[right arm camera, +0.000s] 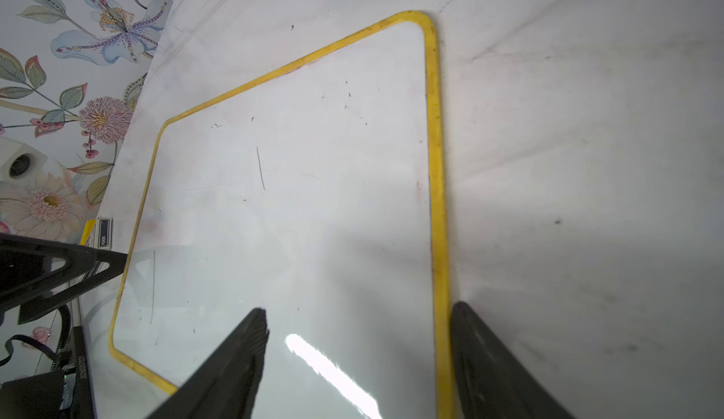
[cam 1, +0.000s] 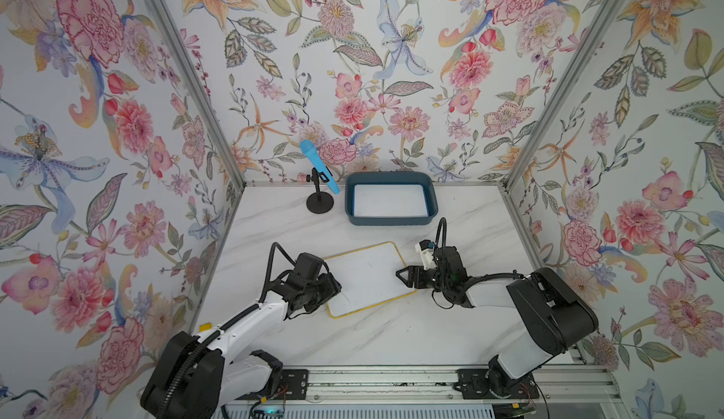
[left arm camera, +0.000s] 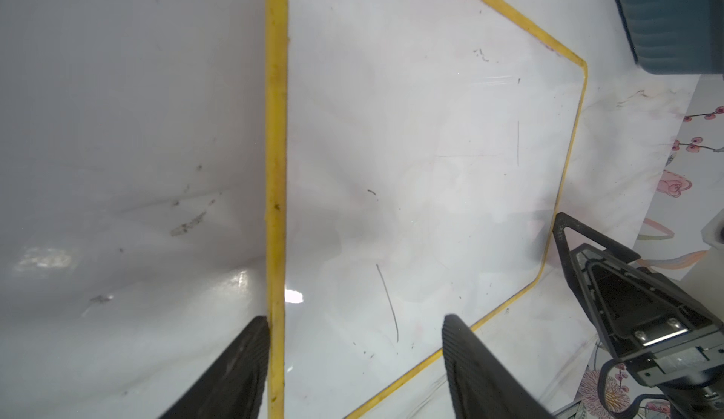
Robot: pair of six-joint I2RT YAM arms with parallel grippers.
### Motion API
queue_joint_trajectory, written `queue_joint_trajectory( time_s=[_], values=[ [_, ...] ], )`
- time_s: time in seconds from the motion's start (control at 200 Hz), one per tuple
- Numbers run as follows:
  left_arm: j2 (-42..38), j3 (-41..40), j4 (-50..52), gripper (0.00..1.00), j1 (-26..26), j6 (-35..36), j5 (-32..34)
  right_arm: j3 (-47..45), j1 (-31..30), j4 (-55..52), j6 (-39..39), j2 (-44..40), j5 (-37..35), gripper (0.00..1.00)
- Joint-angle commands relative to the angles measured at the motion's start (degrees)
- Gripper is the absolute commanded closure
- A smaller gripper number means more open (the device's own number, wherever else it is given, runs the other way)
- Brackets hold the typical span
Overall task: Put the whiteboard into the storage box
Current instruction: Pick up the whiteboard at the center of the board.
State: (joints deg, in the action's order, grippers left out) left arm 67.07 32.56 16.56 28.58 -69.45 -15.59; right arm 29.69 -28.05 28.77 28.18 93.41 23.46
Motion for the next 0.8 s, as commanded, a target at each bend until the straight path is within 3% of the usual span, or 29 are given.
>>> queue_joint_trajectory(
  time_s=[0.0,0.4,0.796],
  values=[
    [-2.92,3.45,-28.13,0.30,2.84,-1.62,-12.88,-5.30,-6.62,-14.67,5.81,3.55,16.94,0.27],
    [-3.95,1.14,-35.04,0.35,3.71,-5.64,-13.10,-7.81,-6.66,-12.15,4.43,2.33,17.84,0.25],
    [3.08,-9.66,-55.82,0.44,7.53,-17.10,-13.20,-10.90,-6.07,-5.49,6.57,2.25,18.67,0.25]
  ],
)
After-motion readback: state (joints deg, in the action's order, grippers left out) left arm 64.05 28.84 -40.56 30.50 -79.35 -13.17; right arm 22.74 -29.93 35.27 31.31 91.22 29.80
